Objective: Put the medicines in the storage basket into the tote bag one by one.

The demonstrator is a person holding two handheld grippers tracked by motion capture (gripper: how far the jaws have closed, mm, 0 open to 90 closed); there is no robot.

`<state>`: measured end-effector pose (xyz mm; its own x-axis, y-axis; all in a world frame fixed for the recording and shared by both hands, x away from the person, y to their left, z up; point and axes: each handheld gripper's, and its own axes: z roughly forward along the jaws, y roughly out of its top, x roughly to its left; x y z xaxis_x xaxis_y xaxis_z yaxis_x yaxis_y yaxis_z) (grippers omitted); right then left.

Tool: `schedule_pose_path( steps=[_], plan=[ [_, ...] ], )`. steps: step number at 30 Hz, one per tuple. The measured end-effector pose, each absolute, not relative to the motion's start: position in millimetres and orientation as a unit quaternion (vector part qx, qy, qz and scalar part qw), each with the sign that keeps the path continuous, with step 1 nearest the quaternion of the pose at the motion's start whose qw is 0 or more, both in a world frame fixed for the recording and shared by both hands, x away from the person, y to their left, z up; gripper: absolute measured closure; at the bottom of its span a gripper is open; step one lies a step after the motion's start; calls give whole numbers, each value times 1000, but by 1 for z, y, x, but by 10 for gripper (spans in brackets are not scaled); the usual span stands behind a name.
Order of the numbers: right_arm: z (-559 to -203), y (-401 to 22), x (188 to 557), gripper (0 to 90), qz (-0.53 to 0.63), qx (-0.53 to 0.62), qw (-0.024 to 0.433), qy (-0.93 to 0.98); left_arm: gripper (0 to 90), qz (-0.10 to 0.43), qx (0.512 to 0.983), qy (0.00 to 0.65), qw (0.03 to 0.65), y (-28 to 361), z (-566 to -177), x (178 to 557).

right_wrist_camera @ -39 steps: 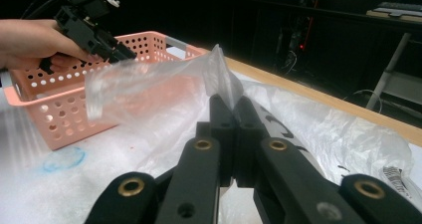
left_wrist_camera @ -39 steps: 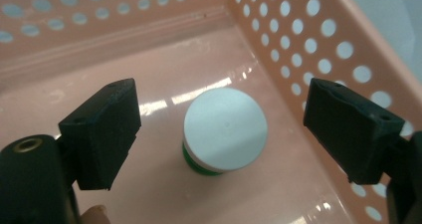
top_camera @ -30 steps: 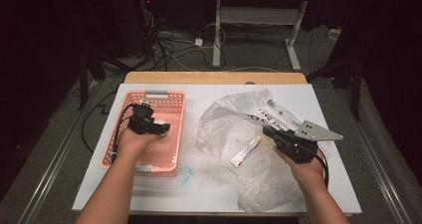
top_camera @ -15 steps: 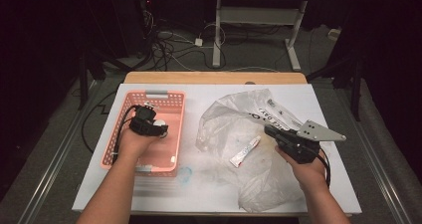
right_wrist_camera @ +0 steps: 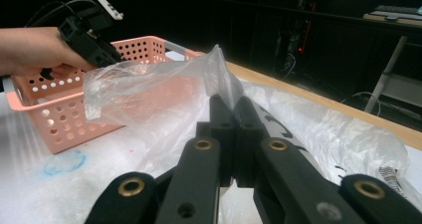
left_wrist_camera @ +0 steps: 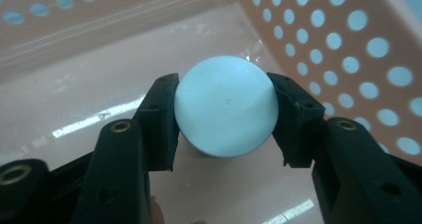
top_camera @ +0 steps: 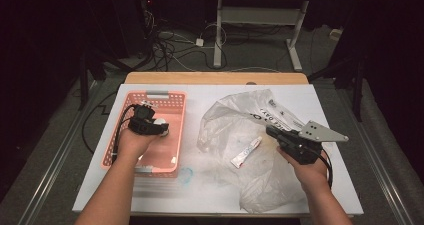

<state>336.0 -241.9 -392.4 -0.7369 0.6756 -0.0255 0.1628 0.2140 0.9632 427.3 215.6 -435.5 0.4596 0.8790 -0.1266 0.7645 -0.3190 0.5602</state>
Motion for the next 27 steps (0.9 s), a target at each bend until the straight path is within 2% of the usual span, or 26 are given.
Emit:
schedule_pose_path(
  steps=[16,27],
  plan=[
    [-391,-242,336,900,561,279,230,744,488,140,794,494,324,217,-409,395],
    [-390,-242,334,900,562,281,230,743,489,148,789,479,356,214,-400,368]
  ],
)
